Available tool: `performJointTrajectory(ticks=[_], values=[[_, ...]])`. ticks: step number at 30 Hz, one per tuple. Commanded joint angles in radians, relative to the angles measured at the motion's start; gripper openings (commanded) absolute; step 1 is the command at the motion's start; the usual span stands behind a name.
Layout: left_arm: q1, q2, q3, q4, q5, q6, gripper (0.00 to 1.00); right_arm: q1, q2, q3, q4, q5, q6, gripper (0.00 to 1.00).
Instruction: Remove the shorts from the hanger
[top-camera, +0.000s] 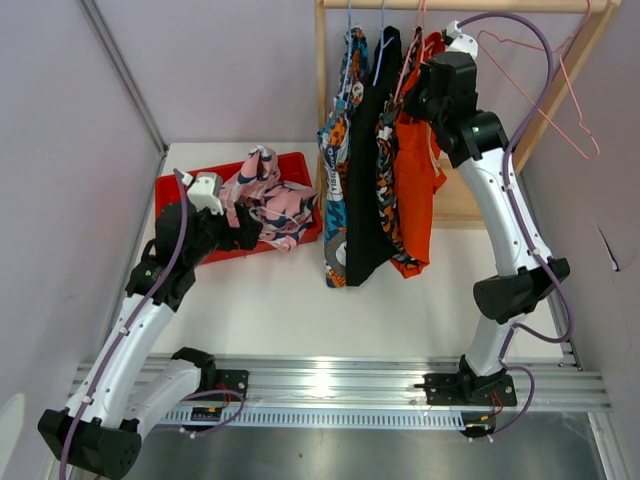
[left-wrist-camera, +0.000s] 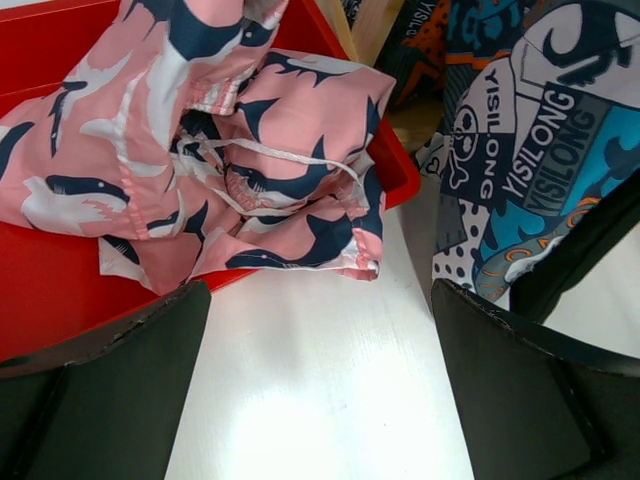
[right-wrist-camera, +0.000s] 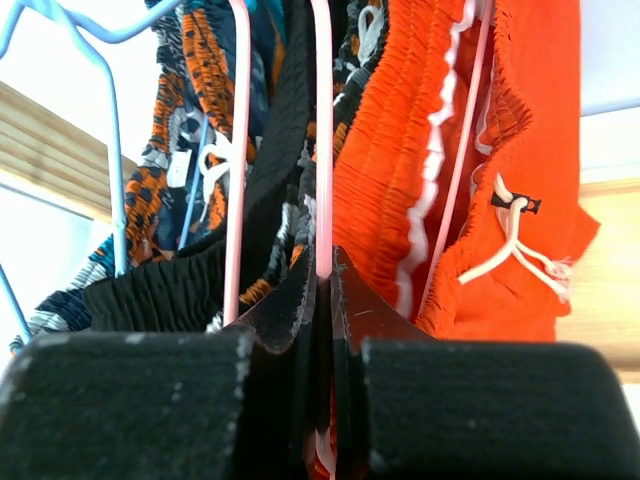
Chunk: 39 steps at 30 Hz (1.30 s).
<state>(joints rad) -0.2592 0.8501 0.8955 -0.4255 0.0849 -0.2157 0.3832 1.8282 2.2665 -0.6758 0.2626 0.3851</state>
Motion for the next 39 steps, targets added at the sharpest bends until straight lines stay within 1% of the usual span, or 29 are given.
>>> performJointTrajectory(ticks=[1,5,6,8,9,11,12,13,14,17,18,19,20,21,22,23,24,26,27,29,30,33,34,39], values=[[-0.014,-0.026,0.000,0.059,0.085,0.030,0.99,0.009,-0.093,0.062,0.053,0.078,-0.058,0.00],[-0.093,-0.040,0.060,0.051,0.082,0.053,0.99,0.008,-0.156,0.111,0.045,0.121,-0.103,0.00],[-0.138,-0.040,0.101,0.047,0.070,0.056,0.99,0.008,-0.164,0.125,0.041,0.128,-0.121,0.00],[-0.181,-0.026,0.132,0.028,0.050,0.056,0.99,0.008,-0.179,0.152,0.038,0.151,-0.138,0.00],[-0.219,-0.017,0.179,0.022,0.046,0.056,0.99,0.008,-0.196,0.156,0.036,0.158,-0.152,0.00],[-0.258,0.009,0.221,0.019,0.041,0.049,0.99,0.006,-0.214,0.159,0.030,0.176,-0.161,0.00],[-0.294,0.018,0.232,0.022,0.042,0.044,0.99,0.006,-0.233,0.157,0.027,0.184,-0.166,0.00],[-0.314,0.032,0.255,0.025,0.055,0.041,0.99,0.008,-0.242,0.154,0.022,0.187,-0.166,0.00],[-0.360,0.041,0.275,0.042,0.058,0.035,0.99,0.006,-0.251,0.150,0.015,0.188,-0.164,0.00],[-0.445,0.082,0.335,0.074,0.076,0.016,0.99,0.009,-0.309,0.085,0.013,0.176,-0.134,0.00],[-0.512,0.096,0.347,0.102,0.073,0.013,0.99,0.013,-0.328,0.036,0.013,0.164,-0.120,0.00],[-0.546,0.110,0.373,0.116,0.070,0.013,0.99,0.017,-0.363,0.012,0.016,0.161,-0.109,0.00],[-0.581,0.145,0.402,0.132,0.061,0.015,0.99,0.026,-0.380,-0.010,0.016,0.165,-0.097,0.00],[-0.645,0.165,0.413,0.169,0.061,0.013,0.99,0.060,-0.397,-0.051,0.018,0.193,-0.092,0.00],[-0.675,0.187,0.442,0.185,0.059,0.016,0.99,0.080,-0.412,-0.068,0.018,0.213,-0.092,0.00],[-0.739,0.211,0.472,0.201,0.046,0.022,0.99,0.101,-0.443,-0.084,0.022,0.230,-0.088,0.00],[-0.768,0.266,0.508,0.217,0.036,0.027,0.99,0.150,-0.452,-0.094,0.022,0.250,-0.088,0.00],[-0.819,0.329,0.543,0.258,0.024,0.047,0.99,0.196,-0.481,-0.122,0.022,0.305,-0.083,0.00],[-0.860,0.390,0.595,0.272,0.012,0.055,0.99,0.236,-0.487,-0.131,0.022,0.322,-0.081,0.00],[-0.911,0.452,0.632,0.304,-0.003,0.076,0.99,0.272,-0.515,-0.165,0.031,0.366,-0.080,0.00],[-0.925,0.504,0.685,0.313,-0.023,0.090,0.99,0.302,-0.521,-0.174,0.036,0.381,-0.081,0.00],[-0.957,0.567,0.746,0.340,-0.046,0.096,0.99,0.338,-0.540,-0.193,0.032,0.420,-0.080,0.00],[-0.960,0.596,0.755,0.347,-0.040,0.093,0.99,0.358,-0.543,-0.199,0.038,0.428,-0.081,0.00],[-0.992,0.641,0.758,0.418,-0.039,0.081,0.99,0.391,-0.566,-0.223,0.042,0.483,-0.098,0.00]])
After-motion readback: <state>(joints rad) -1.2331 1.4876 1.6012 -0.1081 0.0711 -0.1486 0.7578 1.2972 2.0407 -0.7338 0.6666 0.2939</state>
